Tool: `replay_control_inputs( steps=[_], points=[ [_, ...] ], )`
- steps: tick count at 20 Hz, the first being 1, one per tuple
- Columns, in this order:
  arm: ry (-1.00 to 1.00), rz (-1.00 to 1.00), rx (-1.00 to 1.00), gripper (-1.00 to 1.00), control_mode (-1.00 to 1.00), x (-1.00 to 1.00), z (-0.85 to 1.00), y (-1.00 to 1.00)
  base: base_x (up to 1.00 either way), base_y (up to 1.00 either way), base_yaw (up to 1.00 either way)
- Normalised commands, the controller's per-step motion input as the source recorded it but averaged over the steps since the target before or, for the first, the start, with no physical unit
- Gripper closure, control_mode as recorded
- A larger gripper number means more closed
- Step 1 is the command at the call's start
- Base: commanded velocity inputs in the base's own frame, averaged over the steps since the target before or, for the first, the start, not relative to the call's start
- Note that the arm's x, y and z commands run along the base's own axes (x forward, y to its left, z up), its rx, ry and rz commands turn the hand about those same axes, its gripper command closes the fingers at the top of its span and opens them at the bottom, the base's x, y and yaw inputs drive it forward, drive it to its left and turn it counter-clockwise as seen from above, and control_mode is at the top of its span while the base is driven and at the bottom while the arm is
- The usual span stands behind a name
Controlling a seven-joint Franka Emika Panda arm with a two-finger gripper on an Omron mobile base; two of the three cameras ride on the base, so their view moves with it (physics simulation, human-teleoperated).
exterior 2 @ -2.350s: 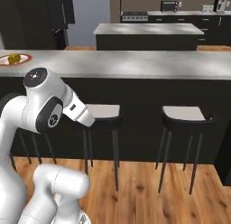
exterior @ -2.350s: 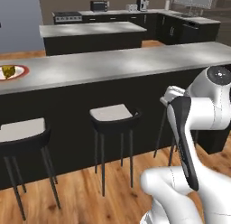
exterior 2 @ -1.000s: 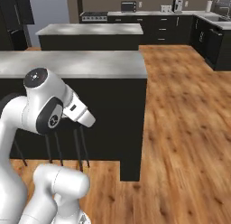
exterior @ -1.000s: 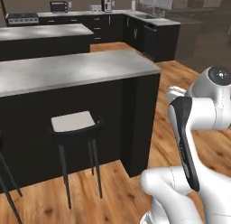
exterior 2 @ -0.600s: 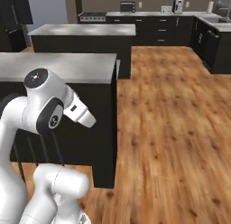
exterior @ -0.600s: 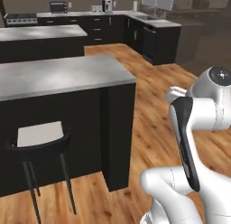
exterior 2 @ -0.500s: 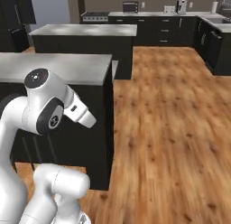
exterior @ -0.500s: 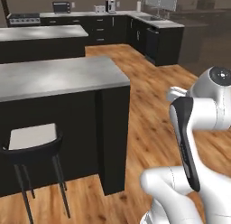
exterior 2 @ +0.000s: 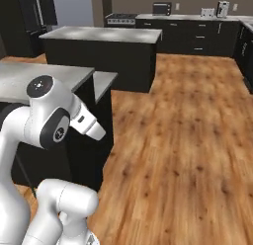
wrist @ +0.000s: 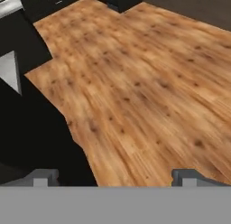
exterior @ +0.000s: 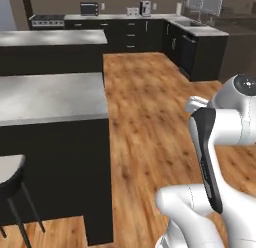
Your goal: Take the cheese, steak, and avocado from the fridge and place them on the plate on the dining counter to create an appetizer plate.
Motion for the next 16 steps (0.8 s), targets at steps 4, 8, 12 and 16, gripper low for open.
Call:
replay_control_inputs(
  steps=[4,8,12,16],
  points=[
    [0.0,0.0,0.0,-1.0,1.0,0.0,0.0,0.0,1.0,-1.0,0.27],
    [0.0,0.0,0.0,-1.0,1.0,0.0,0.0,0.0,1.0,-1.0,0.26],
    [0.0,0.0,0.0,-1.0,1.0,0.0,0.0,0.0,1.0,-1.0,0.24],
    [0.0,0.0,0.0,-1.0,1.0,0.0,0.0,0.0,1.0,-1.0,0.2]
  ],
)
